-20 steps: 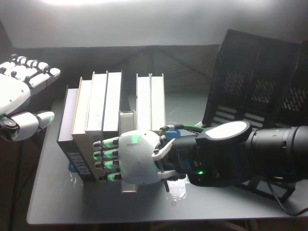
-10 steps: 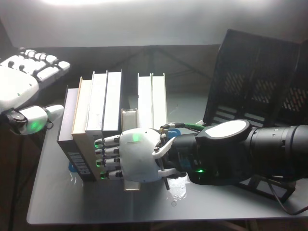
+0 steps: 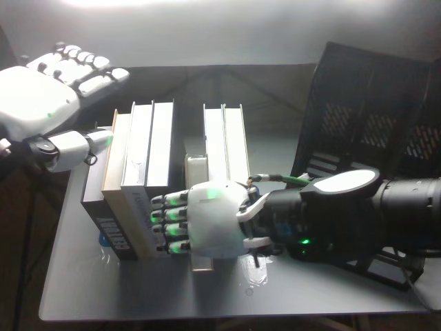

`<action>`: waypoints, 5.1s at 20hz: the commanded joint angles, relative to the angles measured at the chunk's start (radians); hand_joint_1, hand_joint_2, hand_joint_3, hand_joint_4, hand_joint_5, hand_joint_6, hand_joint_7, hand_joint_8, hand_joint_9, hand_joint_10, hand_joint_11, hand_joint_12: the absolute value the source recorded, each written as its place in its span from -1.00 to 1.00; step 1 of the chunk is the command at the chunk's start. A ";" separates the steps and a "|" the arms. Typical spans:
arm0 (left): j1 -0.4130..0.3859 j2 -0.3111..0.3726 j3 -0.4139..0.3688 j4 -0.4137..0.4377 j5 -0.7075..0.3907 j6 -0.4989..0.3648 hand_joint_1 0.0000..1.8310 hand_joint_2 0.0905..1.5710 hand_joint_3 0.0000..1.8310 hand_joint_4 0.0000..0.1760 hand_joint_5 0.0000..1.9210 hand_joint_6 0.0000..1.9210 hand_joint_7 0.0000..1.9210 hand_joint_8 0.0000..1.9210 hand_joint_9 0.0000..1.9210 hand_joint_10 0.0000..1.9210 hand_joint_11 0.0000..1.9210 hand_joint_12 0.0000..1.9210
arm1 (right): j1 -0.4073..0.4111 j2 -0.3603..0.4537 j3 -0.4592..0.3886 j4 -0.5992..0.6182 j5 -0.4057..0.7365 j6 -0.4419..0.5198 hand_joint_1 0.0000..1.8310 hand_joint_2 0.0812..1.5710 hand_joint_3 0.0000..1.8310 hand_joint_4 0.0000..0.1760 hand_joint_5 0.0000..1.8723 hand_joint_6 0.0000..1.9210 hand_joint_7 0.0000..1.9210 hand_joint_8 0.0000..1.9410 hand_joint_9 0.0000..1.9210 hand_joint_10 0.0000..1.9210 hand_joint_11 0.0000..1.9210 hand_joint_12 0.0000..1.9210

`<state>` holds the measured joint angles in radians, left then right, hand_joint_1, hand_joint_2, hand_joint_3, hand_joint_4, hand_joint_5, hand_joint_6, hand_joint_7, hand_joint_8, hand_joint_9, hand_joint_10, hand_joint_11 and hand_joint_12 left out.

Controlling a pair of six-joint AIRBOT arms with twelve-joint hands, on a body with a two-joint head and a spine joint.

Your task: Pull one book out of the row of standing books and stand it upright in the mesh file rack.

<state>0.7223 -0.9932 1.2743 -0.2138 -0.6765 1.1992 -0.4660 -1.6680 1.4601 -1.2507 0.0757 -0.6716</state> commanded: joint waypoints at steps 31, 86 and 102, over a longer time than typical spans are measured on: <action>-0.102 -0.042 0.036 0.082 -0.016 -0.003 -0.99 0.84 -1.00 0.36 -1.00 -1.00 -1.00 -1.00 -1.00 -1.00 -1.00 -1.00 | 0.063 0.208 -0.179 -0.033 0.078 -0.010 0.52 0.34 -1.00 -1.00 0.06 -0.04 0.19 -0.27 -0.02 0.28 -0.35 0.79; -0.102 -0.058 0.037 0.067 0.011 -0.010 -1.00 0.80 -1.00 -0.09 -1.00 -1.00 -1.00 -1.00 -1.00 -1.00 -1.00 -1.00 | 0.598 0.645 -0.341 -1.034 0.444 1.212 0.31 0.55 -1.00 -1.00 -0.22 0.29 -0.13 0.51 -0.19 0.74 -0.30 1.00; -0.101 -0.053 0.024 0.071 0.020 -0.011 -0.92 0.80 -1.00 -0.01 -1.00 -1.00 -1.00 -1.00 -1.00 -1.00 -1.00 -1.00 | 0.562 0.665 -0.317 -1.339 0.358 1.402 0.47 0.54 -1.00 -1.00 -0.26 0.35 -0.20 0.43 -0.23 0.59 -0.36 0.80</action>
<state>0.6285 -1.0557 1.2972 -0.1394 -0.5449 1.1873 0.0834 -1.0080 1.1442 -2.5931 0.5190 0.7376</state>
